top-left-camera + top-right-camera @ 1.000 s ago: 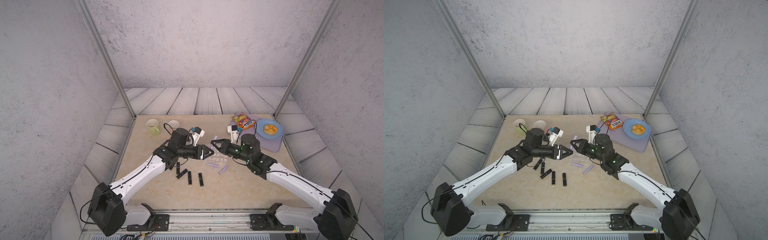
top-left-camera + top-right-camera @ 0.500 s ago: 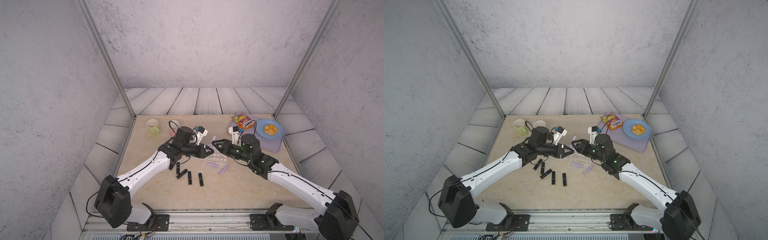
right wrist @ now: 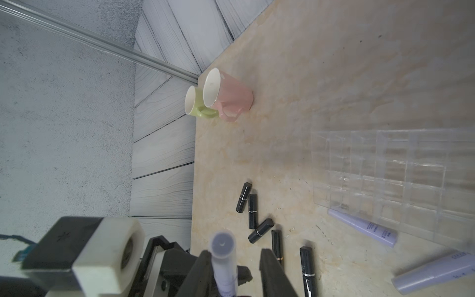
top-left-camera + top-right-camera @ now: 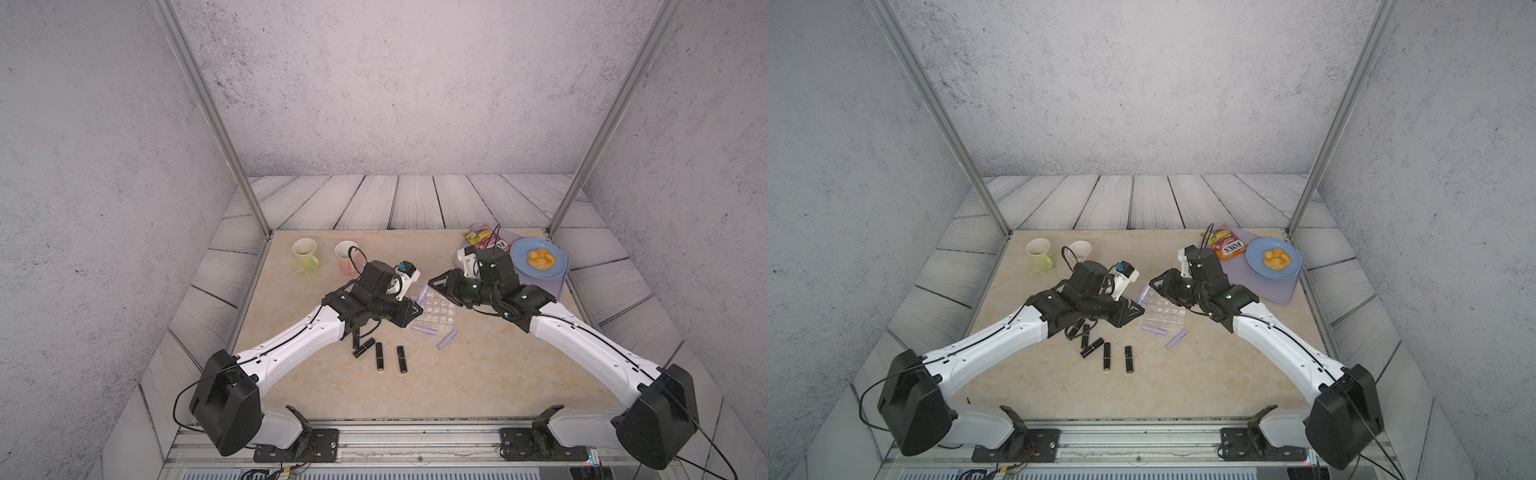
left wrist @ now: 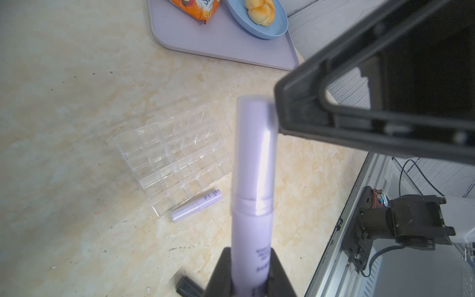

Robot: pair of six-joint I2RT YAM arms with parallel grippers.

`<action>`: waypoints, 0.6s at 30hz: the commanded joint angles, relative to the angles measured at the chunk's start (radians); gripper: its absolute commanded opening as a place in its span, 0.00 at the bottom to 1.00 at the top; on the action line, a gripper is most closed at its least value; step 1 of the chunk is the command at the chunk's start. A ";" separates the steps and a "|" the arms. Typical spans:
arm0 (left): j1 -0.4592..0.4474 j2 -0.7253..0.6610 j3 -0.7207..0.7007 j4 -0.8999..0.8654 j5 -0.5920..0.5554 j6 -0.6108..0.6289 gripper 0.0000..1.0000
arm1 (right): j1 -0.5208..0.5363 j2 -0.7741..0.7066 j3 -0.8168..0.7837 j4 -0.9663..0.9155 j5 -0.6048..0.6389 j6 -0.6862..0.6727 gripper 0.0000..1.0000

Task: Arrange the lipsticks in the organizer
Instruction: Pick up the lipstick at the center of the board.

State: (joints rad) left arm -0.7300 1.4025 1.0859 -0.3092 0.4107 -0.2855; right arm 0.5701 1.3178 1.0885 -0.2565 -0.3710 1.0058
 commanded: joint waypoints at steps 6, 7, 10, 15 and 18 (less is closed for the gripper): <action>-0.025 0.005 0.011 -0.004 -0.024 0.040 0.00 | 0.009 0.026 0.010 0.002 -0.060 0.038 0.33; -0.028 0.008 0.014 -0.006 -0.029 0.042 0.00 | 0.010 0.029 0.008 0.007 -0.060 0.043 0.33; -0.032 0.015 0.020 -0.005 -0.033 0.043 0.00 | 0.011 0.037 -0.006 0.033 -0.063 0.065 0.34; -0.034 0.018 0.021 -0.015 -0.042 0.045 0.00 | 0.009 0.026 -0.019 0.037 -0.023 0.072 0.17; -0.034 0.018 0.025 -0.027 -0.057 0.039 0.02 | 0.010 0.018 -0.023 0.042 0.007 0.066 0.06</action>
State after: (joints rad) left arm -0.7597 1.4109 1.0859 -0.3180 0.3729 -0.2577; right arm 0.5785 1.3533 1.0779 -0.2199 -0.4080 1.0744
